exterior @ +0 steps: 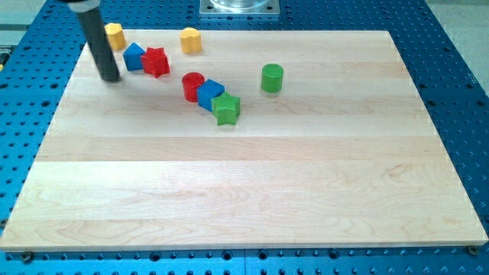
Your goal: Place your arm at the bottom of the green star
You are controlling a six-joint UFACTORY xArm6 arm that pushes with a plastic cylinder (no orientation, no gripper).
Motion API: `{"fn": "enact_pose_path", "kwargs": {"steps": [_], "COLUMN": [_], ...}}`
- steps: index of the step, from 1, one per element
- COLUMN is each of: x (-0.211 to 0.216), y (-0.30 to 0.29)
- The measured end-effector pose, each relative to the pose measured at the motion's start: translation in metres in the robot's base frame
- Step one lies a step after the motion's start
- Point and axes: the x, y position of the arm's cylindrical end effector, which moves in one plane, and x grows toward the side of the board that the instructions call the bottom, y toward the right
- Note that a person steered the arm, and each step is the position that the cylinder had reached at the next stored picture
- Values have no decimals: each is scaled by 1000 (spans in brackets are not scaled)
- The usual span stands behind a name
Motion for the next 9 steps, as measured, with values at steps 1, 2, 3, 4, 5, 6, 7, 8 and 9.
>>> {"fn": "enact_pose_path", "kwargs": {"steps": [1, 2, 3, 4, 5, 6, 7, 8, 9], "x": [57, 111, 170, 211, 219, 231, 241, 241, 244], "y": [-8, 14, 31, 46, 50, 65, 115, 119, 121]}}
